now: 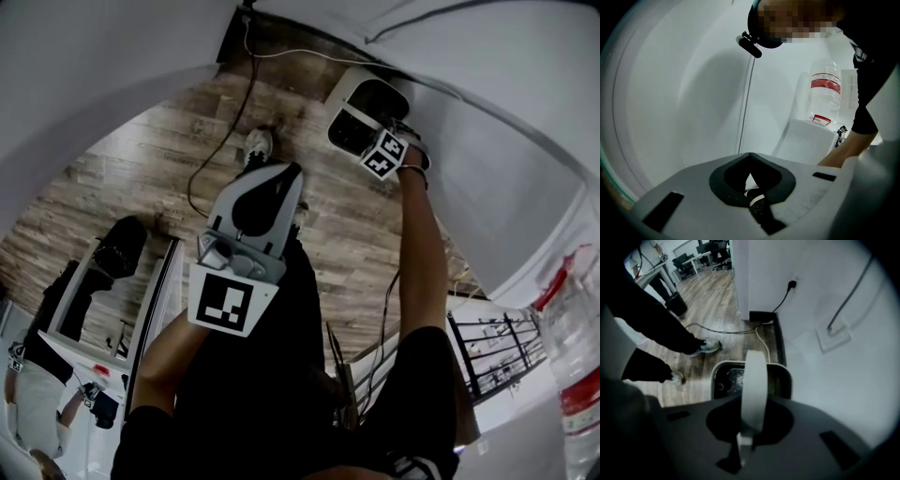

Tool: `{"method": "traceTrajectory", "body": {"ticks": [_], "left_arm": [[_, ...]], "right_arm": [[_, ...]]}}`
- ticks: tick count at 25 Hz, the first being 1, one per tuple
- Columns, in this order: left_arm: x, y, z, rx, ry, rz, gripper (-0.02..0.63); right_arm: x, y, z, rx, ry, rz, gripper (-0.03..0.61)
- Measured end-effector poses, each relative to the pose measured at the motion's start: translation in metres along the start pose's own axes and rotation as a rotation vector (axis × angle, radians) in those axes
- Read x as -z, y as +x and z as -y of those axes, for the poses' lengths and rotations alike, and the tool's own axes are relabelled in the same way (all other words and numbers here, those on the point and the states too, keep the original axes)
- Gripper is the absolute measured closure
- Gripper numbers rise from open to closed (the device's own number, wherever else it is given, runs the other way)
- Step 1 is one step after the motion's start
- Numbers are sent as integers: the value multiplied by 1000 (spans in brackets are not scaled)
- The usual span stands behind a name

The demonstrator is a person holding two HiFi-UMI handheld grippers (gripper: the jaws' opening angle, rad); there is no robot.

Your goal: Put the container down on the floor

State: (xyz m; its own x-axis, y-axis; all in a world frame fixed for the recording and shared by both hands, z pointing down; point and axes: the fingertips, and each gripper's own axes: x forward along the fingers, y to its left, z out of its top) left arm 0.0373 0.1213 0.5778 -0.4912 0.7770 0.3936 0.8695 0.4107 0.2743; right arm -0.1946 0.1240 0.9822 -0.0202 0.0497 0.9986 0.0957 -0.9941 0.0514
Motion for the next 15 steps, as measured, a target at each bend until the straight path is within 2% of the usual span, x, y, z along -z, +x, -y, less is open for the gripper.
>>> {"method": "traceTrajectory", "body": {"ticks": [7,15], "left_arm": [[11,1,-2,-5,-10,-16,583],[14,4,-9,-14,0,-11,583]], "right_arm": [[1,19,12,3,-37,-40,538],[1,32,36,31,-28,-71,538]]}}
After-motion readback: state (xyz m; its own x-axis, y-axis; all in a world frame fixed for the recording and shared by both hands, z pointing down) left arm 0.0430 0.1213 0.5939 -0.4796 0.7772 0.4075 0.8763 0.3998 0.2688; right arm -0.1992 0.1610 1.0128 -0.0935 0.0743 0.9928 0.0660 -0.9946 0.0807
